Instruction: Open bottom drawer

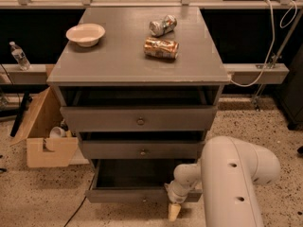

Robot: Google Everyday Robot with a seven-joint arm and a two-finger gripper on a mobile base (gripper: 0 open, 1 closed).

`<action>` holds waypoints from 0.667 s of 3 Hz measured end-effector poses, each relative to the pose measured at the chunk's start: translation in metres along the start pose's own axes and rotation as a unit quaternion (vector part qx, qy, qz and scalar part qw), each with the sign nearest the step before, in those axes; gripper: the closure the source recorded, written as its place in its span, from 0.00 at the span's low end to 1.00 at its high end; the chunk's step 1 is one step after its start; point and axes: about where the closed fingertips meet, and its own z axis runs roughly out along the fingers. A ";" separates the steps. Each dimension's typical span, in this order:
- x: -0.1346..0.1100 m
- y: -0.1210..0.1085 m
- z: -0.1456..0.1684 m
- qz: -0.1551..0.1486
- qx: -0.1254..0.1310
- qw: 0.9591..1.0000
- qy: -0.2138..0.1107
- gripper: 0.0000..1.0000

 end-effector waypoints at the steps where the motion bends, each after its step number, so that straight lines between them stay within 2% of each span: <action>1: -0.004 0.018 -0.005 0.005 -0.003 1.000 0.010 0.36; 2: -0.006 0.034 -0.009 0.010 -0.002 1.000 0.014 0.61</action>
Offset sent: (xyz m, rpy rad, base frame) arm -0.0591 -0.0017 0.0350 -0.0513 -0.0005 -0.0309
